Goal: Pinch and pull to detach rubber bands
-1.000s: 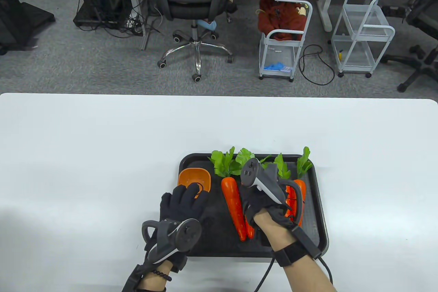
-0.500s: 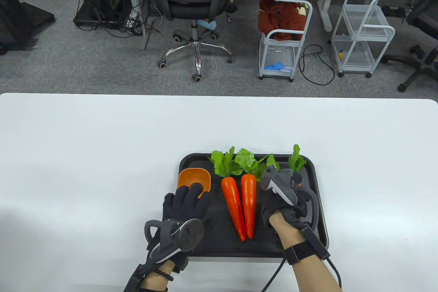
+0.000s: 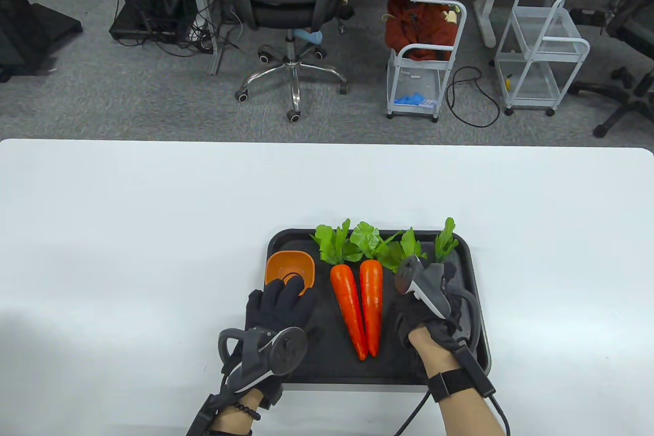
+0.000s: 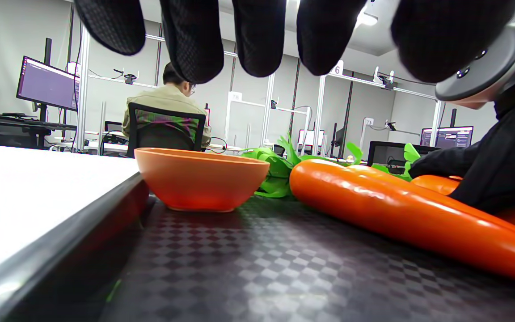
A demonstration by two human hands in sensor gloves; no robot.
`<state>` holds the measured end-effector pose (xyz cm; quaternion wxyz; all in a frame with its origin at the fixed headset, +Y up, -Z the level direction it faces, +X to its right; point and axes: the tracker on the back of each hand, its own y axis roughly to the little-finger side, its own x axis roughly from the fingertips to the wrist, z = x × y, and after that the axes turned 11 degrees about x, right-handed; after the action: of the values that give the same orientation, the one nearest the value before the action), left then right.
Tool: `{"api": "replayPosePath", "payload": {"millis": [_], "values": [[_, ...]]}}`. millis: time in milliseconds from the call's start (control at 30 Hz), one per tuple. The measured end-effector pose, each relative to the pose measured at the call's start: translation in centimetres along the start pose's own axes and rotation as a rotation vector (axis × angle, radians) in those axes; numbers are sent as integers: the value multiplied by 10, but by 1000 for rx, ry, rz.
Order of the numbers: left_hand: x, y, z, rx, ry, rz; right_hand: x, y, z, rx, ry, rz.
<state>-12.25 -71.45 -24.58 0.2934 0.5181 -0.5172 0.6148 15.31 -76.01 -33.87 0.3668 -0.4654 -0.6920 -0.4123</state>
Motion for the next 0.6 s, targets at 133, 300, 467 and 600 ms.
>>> {"api": "replayPosePath", "payload": {"millis": [133, 300, 467, 600], "values": [[0, 0, 0, 10, 1, 0, 3, 8, 2, -95, 2, 23], [-2, -1, 3, 44, 12, -7, 12, 20, 12, -258, 42, 89], [-3, -1, 5, 93, 6, -20, 28, 28, 21, -472, 105, 183], [-3, -1, 6, 158, 1, -30, 42, 31, 27, -608, 161, 282]]}}
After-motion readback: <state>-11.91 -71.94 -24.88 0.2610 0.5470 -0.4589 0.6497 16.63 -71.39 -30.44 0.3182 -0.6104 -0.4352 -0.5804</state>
